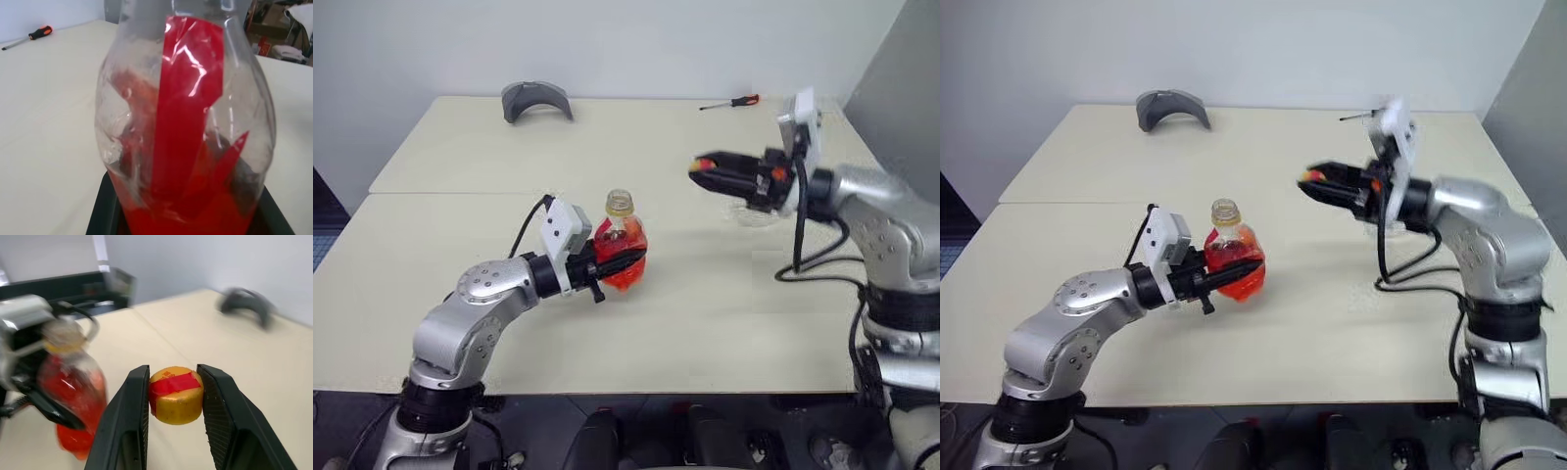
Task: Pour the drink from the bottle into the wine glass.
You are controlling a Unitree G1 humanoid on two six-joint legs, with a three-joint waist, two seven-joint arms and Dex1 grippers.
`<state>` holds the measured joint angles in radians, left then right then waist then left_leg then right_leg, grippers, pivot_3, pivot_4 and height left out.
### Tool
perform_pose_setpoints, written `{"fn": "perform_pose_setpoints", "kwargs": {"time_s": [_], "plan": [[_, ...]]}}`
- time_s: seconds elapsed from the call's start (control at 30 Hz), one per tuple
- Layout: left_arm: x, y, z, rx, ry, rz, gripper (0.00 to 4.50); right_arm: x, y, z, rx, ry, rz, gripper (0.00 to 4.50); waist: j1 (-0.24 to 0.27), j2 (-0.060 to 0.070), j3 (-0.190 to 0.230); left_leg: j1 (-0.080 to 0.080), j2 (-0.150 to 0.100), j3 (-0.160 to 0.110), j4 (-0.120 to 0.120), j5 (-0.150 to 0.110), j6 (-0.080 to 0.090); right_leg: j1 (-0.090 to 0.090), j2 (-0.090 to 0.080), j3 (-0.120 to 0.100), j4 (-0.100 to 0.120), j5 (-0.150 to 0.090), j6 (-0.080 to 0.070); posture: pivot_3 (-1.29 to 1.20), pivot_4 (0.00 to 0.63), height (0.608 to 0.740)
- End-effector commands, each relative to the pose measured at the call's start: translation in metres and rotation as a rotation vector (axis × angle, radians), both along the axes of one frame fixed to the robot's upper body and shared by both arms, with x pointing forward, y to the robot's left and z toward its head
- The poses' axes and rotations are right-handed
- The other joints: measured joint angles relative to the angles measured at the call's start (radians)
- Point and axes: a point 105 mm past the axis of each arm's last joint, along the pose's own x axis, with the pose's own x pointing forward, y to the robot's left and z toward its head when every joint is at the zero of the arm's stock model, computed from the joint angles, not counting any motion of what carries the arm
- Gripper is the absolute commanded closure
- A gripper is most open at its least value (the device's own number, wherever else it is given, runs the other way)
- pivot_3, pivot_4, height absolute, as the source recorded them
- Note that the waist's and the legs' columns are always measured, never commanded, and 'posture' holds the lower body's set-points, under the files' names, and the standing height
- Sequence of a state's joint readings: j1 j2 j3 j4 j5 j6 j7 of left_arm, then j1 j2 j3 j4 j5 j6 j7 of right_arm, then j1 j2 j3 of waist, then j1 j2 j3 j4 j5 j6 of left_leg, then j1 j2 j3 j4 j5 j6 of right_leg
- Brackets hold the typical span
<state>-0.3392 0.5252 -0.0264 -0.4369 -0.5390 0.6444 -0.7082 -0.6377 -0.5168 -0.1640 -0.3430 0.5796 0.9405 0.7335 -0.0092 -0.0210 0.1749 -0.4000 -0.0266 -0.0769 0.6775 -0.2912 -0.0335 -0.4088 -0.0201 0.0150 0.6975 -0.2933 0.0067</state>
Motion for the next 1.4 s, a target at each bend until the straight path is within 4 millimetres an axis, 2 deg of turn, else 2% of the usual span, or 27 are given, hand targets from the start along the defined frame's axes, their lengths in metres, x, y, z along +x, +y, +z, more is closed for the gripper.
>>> {"fn": "perform_pose_setpoints", "kwargs": {"time_s": [0.03, 0.2, 0.33, 0.47, 0.6, 0.67, 0.8, 0.9, 0.93, 1.2, 1.3, 1.4], "plan": [[0.001, -0.015, 0.008, -0.023, -0.062, -0.031, 3.37, -0.004, -0.024, -0.010, 0.003, -0.039, -0.289, 3.29, -0.001, 0.000, 0.000, 0.000, 0.000, 0.001, 0.000, 0.000, 0.000, 0.000, 0.000, 0.000, 0.000, 0.000, 0.000, 0.00, 0.150, 0.740], [0.009, -0.029, 0.002, -0.037, -0.060, -0.050, 3.37, -0.001, -0.069, -0.061, -0.023, 0.042, -0.696, 3.29, -0.002, 0.001, 0.000, 0.001, 0.000, 0.001, 0.000, 0.000, 0.000, 0.001, 0.000, 0.001, 0.001, 0.000, 0.000, 0.00, 0.150, 0.740], [0.014, -0.035, 0.002, -0.042, -0.066, -0.067, 3.37, 0.005, -0.087, -0.103, -0.033, 0.116, -0.900, 3.29, -0.006, 0.001, 0.000, 0.002, 0.000, 0.002, 0.000, 0.002, -0.003, 0.001, 0.001, 0.001, 0.001, 0.000, 0.000, 0.00, 0.150, 0.740], [0.018, -0.034, 0.004, -0.022, -0.083, -0.085, 3.37, 0.014, -0.093, -0.151, 0.009, 0.237, -1.029, 3.29, -0.018, 0.001, 0.000, 0.002, 0.000, 0.002, -0.001, 0.002, -0.003, 0.001, 0.002, 0.001, 0.001, 0.000, 0.000, 0.00, 0.150, 0.740], [0.023, -0.031, 0.006, -0.016, -0.090, -0.071, 3.37, 0.017, -0.093, -0.173, 0.043, 0.322, -1.056, 3.29, -0.021, 0.000, -0.002, 0.004, 0.000, 0.002, -0.001, 0.002, -0.003, 0.003, 0.002, 0.002, 0.001, 0.000, 0.000, 0.00, 0.150, 0.740], [0.023, -0.029, 0.006, -0.018, -0.090, -0.065, 3.37, 0.016, -0.095, -0.178, 0.055, 0.355, -1.064, 2.56, -0.021, 0.000, -0.002, 0.006, 0.000, 0.002, -0.001, 0.001, -0.002, 0.005, 0.002, 0.002, 0.000, 0.000, 0.000, 0.00, 0.150, 0.740], [0.021, -0.025, 0.007, -0.019, -0.090, -0.044, 3.37, 0.010, -0.101, -0.170, 0.023, 0.354, -1.052, 1.27, -0.020, 0.000, -0.003, 0.006, 0.000, 0.002, 0.000, 0.001, -0.002, 0.005, 0.002, 0.002, 0.001, 0.000, 0.000, 0.00, 0.150, 0.740], [0.022, -0.018, 0.010, -0.025, -0.087, -0.008, 3.37, 0.002, -0.103, -0.154, -0.010, 0.335, -1.042, 0.21, -0.012, 0.000, -0.003, 0.005, 0.000, 0.001, 0.000, 0.001, -0.001, 0.005, 0.001, 0.001, 0.000, 0.000, 0.000, 0.00, 0.150, 0.740], [0.023, -0.015, 0.011, -0.028, -0.084, 0.011, 3.37, -0.002, -0.101, -0.147, -0.014, 0.328, -1.019, 0.04, -0.010, 0.000, -0.003, 0.005, 0.000, 0.001, 0.000, 0.001, -0.001, 0.005, 0.001, 0.001, 0.000, 0.000, 0.000, 0.00, 0.150, 0.740], [0.037, 0.021, 0.015, -0.039, -0.083, 0.213, 3.37, -0.017, -0.069, -0.083, -0.075, 0.204, -0.739, 0.00, -0.023, 0.001, -0.003, 0.004, 0.000, 0.000, -0.001, 0.000, 0.000, 0.003, 0.002, 0.001, 0.000, 0.000, 0.000, 0.00, 0.150, 0.740], [0.057, 0.052, 0.016, -0.050, -0.103, 0.406, 3.37, -0.026, -0.016, -0.059, -0.040, 0.158, -0.324, 0.00, -0.024, 0.001, -0.002, 0.005, 0.001, 0.000, -0.001, 0.000, 0.001, 0.003, 0.002, 0.001, 0.000, 0.000, 0.000, 0.00, 0.150, 0.740], [0.068, 0.072, 0.015, -0.047, -0.124, 0.544, 3.37, -0.029, 0.004, -0.052, -0.004, 0.154, -0.132, 0.00, -0.022, 0.001, -0.002, 0.005, 0.001, 0.000, -0.001, 0.000, 0.001, 0.004, 0.002, 0.000, 0.000, 0.000, 0.000, 0.00, 0.150, 0.740]]}}
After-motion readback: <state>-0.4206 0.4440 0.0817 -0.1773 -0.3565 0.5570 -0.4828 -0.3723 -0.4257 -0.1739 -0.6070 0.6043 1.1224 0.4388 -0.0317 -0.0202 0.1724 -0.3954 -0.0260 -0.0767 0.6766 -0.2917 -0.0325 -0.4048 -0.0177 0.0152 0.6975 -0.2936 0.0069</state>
